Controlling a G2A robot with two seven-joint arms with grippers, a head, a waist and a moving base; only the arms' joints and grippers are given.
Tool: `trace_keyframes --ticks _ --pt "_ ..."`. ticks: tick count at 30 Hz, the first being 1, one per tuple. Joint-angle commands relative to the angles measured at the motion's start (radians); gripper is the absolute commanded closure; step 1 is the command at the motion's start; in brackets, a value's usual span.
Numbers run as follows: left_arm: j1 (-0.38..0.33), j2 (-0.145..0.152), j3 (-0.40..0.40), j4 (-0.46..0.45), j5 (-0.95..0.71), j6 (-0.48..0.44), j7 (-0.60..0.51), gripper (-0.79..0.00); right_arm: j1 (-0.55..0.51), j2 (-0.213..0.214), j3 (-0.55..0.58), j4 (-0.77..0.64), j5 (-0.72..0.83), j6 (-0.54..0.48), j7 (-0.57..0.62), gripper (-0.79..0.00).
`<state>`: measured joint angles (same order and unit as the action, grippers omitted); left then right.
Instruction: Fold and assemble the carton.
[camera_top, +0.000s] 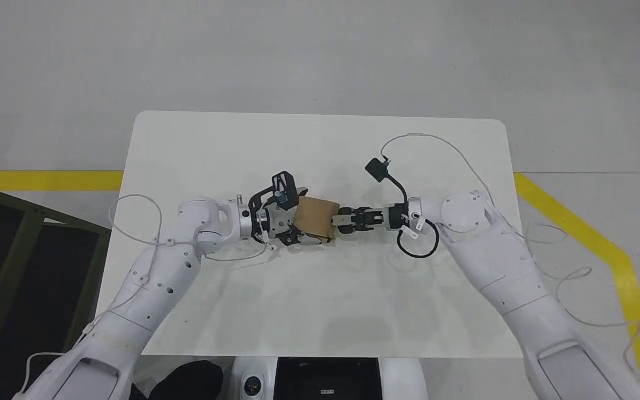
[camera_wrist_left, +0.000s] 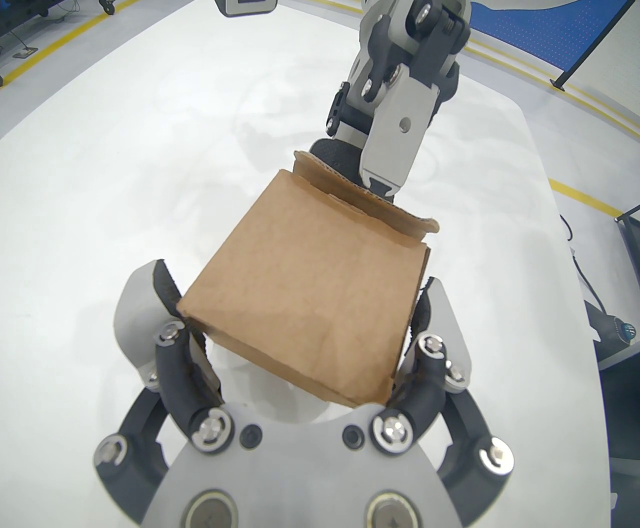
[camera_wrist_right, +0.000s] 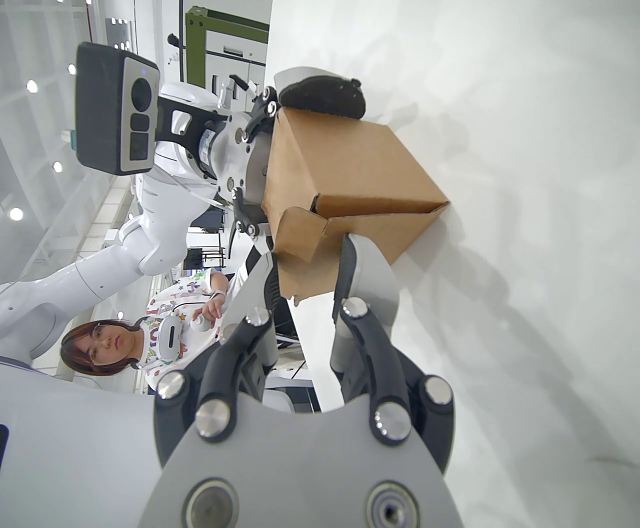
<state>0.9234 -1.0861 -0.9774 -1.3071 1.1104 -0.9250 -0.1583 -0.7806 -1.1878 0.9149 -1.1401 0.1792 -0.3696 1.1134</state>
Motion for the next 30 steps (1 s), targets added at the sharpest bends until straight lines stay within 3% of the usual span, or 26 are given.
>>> trace_keyframes --ticks 1,30 --pt "0.001 0.0 -0.001 -0.001 0.0 0.001 0.0 -0.785 0.001 0.0 0.0 -0.002 -0.006 0.004 -0.001 -0.219" --pt "0.005 0.0 -0.008 -0.004 0.001 0.0 -0.001 -0.785 0.015 0.0 -0.014 -0.014 -0.088 0.028 -0.018 -0.2"
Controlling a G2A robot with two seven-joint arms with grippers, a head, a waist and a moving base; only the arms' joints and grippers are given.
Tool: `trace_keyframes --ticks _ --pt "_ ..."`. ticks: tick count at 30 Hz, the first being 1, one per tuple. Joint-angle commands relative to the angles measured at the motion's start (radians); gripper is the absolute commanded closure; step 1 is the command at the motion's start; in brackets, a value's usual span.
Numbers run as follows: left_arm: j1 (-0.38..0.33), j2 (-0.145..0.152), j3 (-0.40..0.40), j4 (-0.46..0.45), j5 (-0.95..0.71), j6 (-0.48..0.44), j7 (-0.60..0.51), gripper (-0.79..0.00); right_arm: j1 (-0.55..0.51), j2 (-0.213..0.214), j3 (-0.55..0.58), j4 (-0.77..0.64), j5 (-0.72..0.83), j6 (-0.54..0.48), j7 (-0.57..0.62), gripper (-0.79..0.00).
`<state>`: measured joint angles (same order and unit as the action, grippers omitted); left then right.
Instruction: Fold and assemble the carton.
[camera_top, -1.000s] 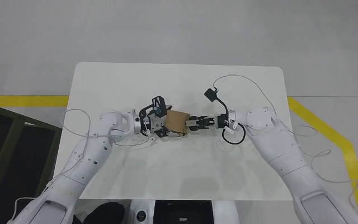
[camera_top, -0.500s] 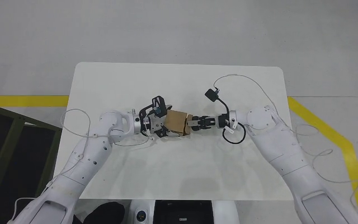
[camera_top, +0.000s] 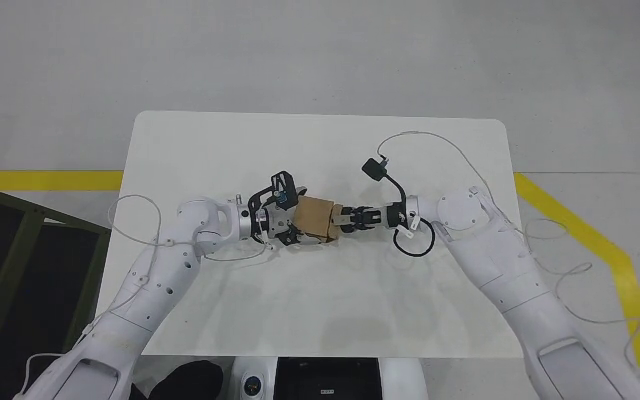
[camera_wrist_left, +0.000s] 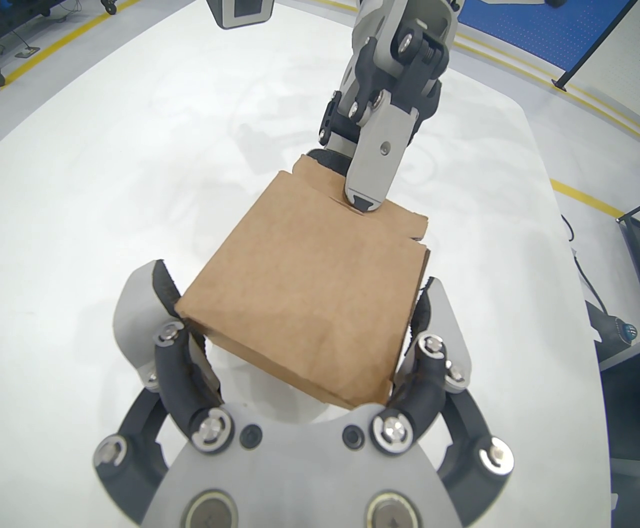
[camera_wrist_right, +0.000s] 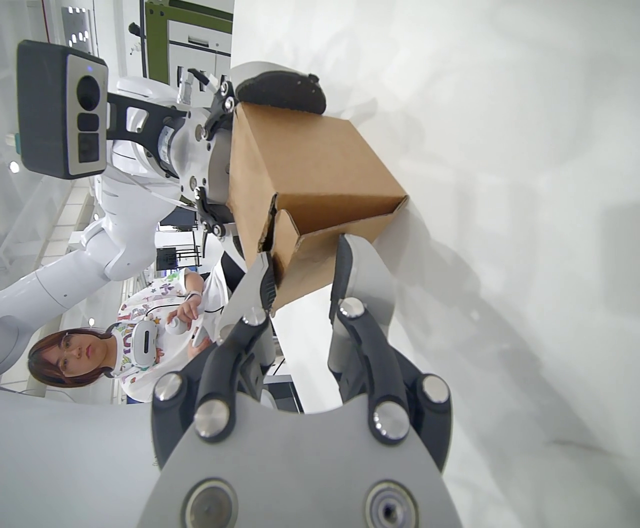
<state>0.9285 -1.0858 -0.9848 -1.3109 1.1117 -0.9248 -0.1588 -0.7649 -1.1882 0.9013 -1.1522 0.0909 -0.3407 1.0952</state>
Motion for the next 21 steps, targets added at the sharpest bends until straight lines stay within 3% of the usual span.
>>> trace_keyframes --ticks 1,21 --pt "0.0 0.0 0.0 -0.001 0.0 0.0 0.0 -0.785 -0.001 0.0 0.0 -0.004 0.0 -0.002 0.001 -0.2" --pt "0.002 -0.001 0.0 -0.001 -0.001 0.001 -0.005 -0.785 0.015 -0.009 -0.011 -0.006 0.011 -0.003 -0.004 -0.225"
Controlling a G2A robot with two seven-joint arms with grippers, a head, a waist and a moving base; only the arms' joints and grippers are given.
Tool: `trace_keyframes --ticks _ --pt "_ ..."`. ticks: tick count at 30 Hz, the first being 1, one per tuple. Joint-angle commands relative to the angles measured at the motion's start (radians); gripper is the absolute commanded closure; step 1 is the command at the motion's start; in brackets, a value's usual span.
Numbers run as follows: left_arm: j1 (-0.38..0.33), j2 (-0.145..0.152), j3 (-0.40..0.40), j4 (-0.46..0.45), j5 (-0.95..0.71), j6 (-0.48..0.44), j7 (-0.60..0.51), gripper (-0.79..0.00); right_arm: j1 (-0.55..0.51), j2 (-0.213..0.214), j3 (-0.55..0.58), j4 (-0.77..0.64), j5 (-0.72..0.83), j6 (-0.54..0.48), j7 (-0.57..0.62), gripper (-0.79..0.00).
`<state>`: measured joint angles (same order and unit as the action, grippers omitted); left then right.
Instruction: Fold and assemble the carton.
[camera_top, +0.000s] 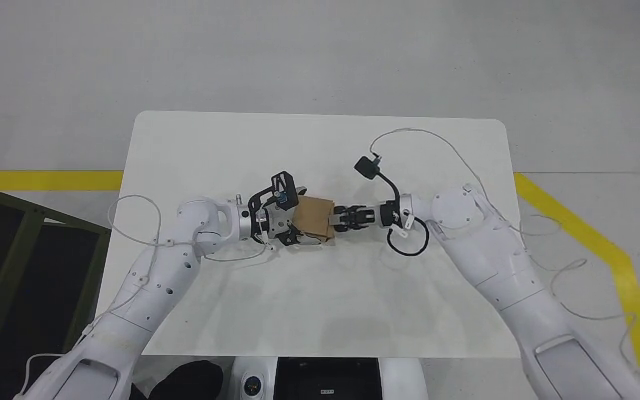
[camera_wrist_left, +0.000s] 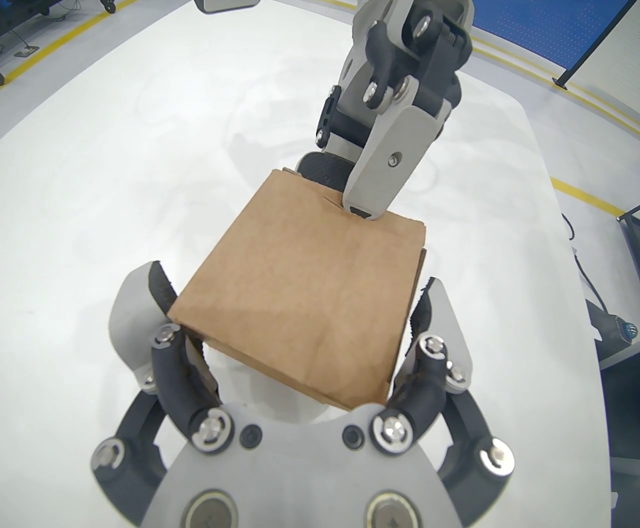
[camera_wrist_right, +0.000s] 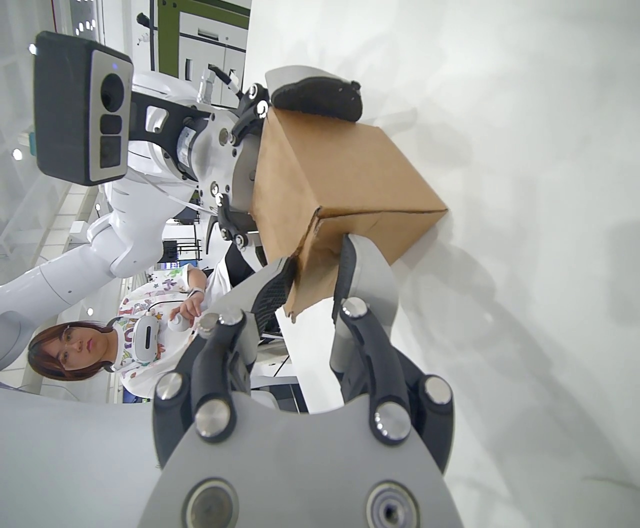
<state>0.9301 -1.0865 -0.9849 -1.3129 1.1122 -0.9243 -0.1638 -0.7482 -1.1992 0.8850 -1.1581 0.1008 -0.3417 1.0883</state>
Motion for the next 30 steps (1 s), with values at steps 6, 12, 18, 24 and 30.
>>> trace_keyframes --ticks 6,12,18,24,30 --pt "0.0 0.0 0.0 0.0 -0.002 0.0 -0.005 -0.785 -0.024 0.019 0.051 -0.024 0.013 -0.008 0.032 -0.252" --pt "0.0 -0.001 0.001 0.002 -0.003 0.002 -0.008 -0.785 -0.054 0.035 0.086 -0.052 0.012 -0.006 0.059 -0.16" --pt "0.0 -0.001 0.0 0.002 -0.004 0.004 -0.008 -0.785 -0.083 0.045 0.094 -0.071 0.001 0.002 0.084 0.0" --pt "-0.001 -0.001 0.001 0.001 -0.001 0.002 -0.007 -0.785 -0.09 0.043 0.081 -0.079 -0.002 0.011 0.069 0.0" --pt "0.0 -0.001 0.0 0.0 0.0 0.003 -0.007 -0.785 -0.072 0.031 0.045 -0.072 0.002 0.015 0.052 0.0"
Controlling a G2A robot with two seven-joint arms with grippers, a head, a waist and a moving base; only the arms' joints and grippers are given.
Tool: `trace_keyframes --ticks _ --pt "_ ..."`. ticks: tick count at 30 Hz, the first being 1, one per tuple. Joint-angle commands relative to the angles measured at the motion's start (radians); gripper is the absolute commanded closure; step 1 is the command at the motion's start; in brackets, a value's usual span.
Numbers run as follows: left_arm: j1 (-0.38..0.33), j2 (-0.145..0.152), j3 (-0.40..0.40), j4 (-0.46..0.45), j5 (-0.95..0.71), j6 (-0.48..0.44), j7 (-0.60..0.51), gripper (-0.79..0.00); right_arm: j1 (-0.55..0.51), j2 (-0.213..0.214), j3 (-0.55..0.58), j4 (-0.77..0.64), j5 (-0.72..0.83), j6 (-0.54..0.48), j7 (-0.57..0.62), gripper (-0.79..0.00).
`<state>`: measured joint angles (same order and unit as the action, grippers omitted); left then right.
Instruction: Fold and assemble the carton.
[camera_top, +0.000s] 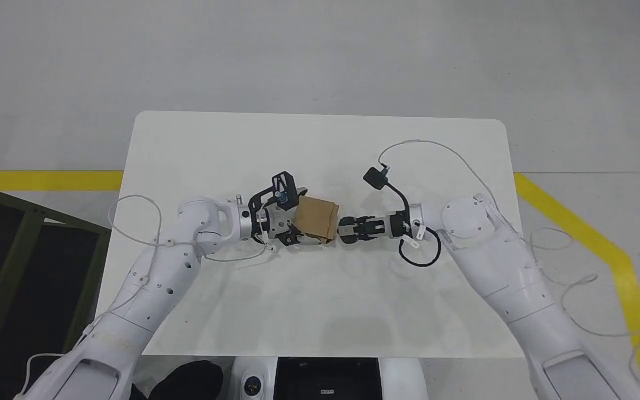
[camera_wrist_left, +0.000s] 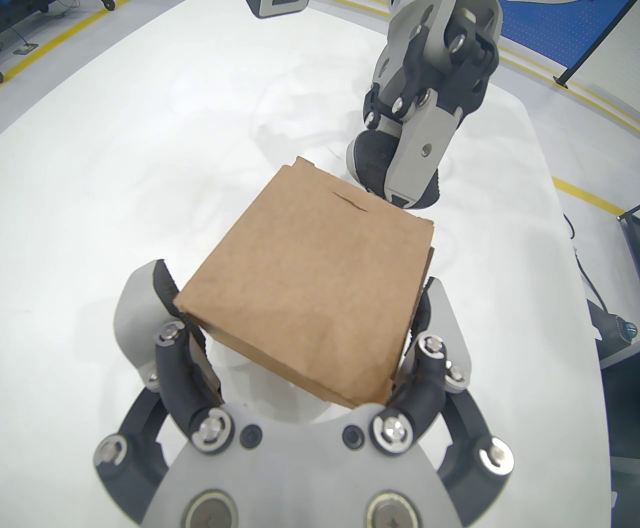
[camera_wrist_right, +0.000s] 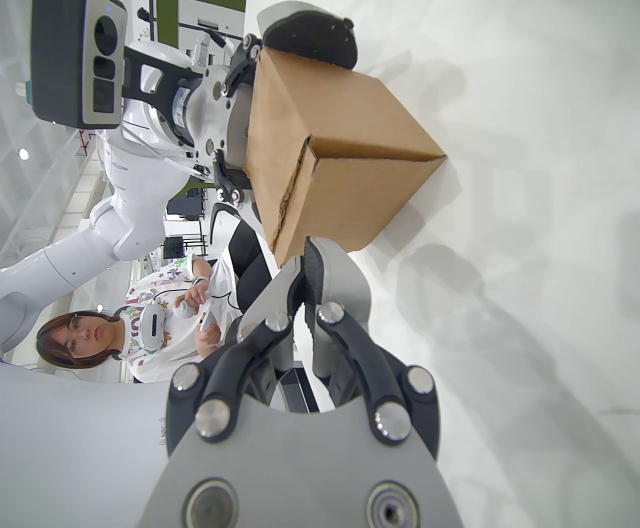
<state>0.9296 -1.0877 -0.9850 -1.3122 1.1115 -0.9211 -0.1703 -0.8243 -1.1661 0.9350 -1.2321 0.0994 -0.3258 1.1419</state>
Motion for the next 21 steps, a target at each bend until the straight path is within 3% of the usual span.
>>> trace_keyframes --ticks 1,21 --pt "0.0 0.0 0.0 0.0 0.0 -0.001 -0.001 -0.785 0.01 -0.004 -0.011 0.003 0.006 -0.002 -0.002 0.0" --pt "0.001 0.001 -0.006 -0.002 -0.005 -0.007 -0.004 -0.785 0.045 -0.013 -0.026 0.02 0.027 -0.012 0.008 0.0"
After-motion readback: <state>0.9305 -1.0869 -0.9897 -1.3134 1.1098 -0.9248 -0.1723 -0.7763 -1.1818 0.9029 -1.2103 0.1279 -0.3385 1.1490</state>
